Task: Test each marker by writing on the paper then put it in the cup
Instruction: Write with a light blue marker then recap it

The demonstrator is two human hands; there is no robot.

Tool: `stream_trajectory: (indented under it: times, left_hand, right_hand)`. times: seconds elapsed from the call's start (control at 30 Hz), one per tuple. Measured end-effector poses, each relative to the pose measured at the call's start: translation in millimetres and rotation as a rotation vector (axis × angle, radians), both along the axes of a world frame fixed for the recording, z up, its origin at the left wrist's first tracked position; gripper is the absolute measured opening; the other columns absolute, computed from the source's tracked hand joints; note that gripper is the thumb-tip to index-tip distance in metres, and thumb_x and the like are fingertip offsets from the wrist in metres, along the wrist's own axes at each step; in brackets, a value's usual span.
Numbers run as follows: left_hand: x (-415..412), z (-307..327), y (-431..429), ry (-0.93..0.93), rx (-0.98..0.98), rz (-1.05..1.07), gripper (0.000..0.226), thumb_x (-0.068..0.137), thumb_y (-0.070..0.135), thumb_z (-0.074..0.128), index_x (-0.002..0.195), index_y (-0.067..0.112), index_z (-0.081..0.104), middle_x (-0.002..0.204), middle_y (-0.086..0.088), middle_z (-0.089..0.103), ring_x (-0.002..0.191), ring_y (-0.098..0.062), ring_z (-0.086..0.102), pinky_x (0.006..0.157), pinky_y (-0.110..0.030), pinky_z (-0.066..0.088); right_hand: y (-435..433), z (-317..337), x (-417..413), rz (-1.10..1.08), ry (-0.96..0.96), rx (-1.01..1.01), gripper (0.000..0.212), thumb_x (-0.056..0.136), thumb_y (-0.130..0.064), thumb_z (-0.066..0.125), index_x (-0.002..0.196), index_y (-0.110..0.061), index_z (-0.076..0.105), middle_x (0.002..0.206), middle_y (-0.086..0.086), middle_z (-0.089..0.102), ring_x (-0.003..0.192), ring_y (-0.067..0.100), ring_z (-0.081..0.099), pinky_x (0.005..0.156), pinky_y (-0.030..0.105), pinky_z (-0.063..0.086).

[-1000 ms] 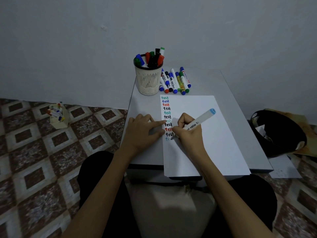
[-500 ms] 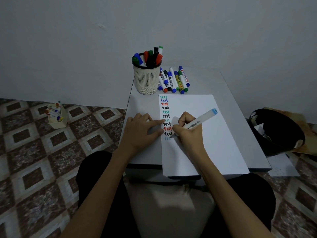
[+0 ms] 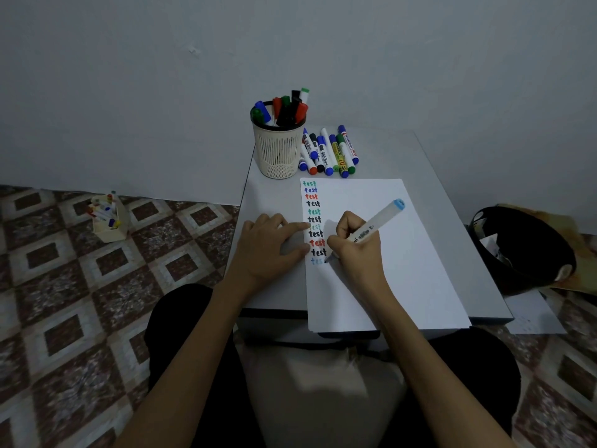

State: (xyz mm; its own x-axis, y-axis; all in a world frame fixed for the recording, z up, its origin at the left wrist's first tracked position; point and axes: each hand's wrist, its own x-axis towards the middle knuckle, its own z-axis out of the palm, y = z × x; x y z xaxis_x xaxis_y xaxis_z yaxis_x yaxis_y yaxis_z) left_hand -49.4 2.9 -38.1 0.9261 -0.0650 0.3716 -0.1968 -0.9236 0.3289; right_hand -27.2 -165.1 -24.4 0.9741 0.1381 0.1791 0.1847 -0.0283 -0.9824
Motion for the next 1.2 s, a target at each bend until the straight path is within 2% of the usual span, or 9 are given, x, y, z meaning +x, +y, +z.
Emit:
stream_trajectory:
  times: [0.1,0.2,0.3,0.37,0.43,0.5,0.57,0.77,1.2]
  left_hand:
    - [-1.2,1.8,-1.4,0.001,-0.057,-0.014,0.061,0.080,0.050,0.027,0.130,0.026,0.050,0.086,0.008,0.044,0.082,-0.014,0.041,0.073,-0.034,0.032]
    - [-2.8,2.7,-1.1,0.017,-0.301,-0.047,0.052,0.084,0.032,0.025,0.130,0.019,0.046,0.091,0.004,0.052,0.088,-0.015,0.046,0.083,-0.038,0.035]
    - [-3.7,1.7,-0.3,-0.004,-0.490,-0.139,0.043,0.091,0.018,0.030,0.133,0.019,0.036,0.104,0.001,0.056,0.098,-0.012,0.052,0.090,-0.028,0.039]
    - [-4.9,3.9,-0.1,-0.035,-0.544,-0.165,0.043,0.093,0.014,0.034,0.134,0.025,0.029,0.116,0.000,0.055,0.096,-0.004,0.055,0.085,-0.016,0.041]
    - [-5.6,6.1,0.7,-0.067,-0.629,-0.162,0.048,0.090,0.014,0.048,0.131,0.028,0.028,0.121,0.000,0.055,0.093,-0.006,0.058,0.083,-0.016,0.045]
    - [-6.4,8.7,1.9,-0.075,-0.750,-0.129,0.052,0.084,0.011,0.063,0.124,0.025,0.034,0.111,-0.002,0.059,0.092,-0.012,0.062,0.083,-0.021,0.049]
    - [-7.5,11.7,2.2,-0.068,-0.839,-0.077,0.044,0.078,0.006,0.071,0.113,0.018,0.047,0.098,0.000,0.063,0.089,-0.010,0.064,0.079,-0.018,0.050]
    - [-9.9,13.6,2.7,-0.084,-0.816,-0.046,0.022,0.082,0.010,0.068,0.103,0.014,0.063,0.104,0.008,0.066,0.095,-0.006,0.062,0.083,-0.016,0.049]
    - [-9.2,11.5,7.6,-0.148,-0.715,-0.205,0.024,0.081,0.004,0.066,0.103,0.014,0.065,0.099,0.007,0.066,0.092,0.002,0.062,0.079,-0.011,0.047]
  right_hand:
    - [-0.1,3.8,-1.0,0.018,0.055,0.034,0.022,0.069,-0.004,0.056,0.064,-0.010,0.035,0.057,-0.003,0.055,0.077,0.024,0.070,0.065,0.040,0.058]
    - [-3.6,7.4,-0.6,-0.022,0.119,0.206,0.033,0.077,0.006,0.062,0.064,-0.012,0.037,0.056,0.003,0.046,0.054,0.023,0.053,0.055,0.034,0.048]
    - [-8.6,18.9,1.1,-0.002,0.250,0.440,0.034,0.082,-0.001,0.071,0.068,-0.013,0.042,0.058,0.008,0.047,0.045,0.015,0.041,0.048,0.026,0.040]
    - [-11.4,24.7,2.6,0.039,0.302,0.509,0.027,0.080,-0.005,0.072,0.071,-0.012,0.048,0.064,0.011,0.054,0.053,0.016,0.052,0.048,0.023,0.045]
    - [-14.2,27.4,3.2,0.091,0.333,0.567,0.013,0.084,-0.001,0.067,0.083,-0.007,0.056,0.080,0.014,0.067,0.076,0.025,0.068,0.061,0.025,0.055]
    - [-16.0,30.0,2.8,0.147,0.356,0.621,0.009,0.089,0.003,0.055,0.095,-0.002,0.059,0.097,0.022,0.071,0.092,0.034,0.070,0.069,0.031,0.059]
    - [-17.2,33.0,1.7,0.179,0.335,0.592,0.016,0.090,0.006,0.046,0.095,-0.001,0.059,0.096,0.024,0.071,0.086,0.035,0.071,0.066,0.033,0.060]
    - [-21.0,34.8,-1.3,0.145,0.244,0.462,0.019,0.086,0.015,0.046,0.081,-0.002,0.053,0.062,0.015,0.064,0.054,0.023,0.066,0.050,0.028,0.056]
    - [-6.9,34.3,-2.6,0.202,0.296,0.387,0.013,0.086,0.010,0.058,0.079,-0.001,0.058,0.089,0.032,0.067,0.062,0.031,0.069,0.060,0.031,0.059]
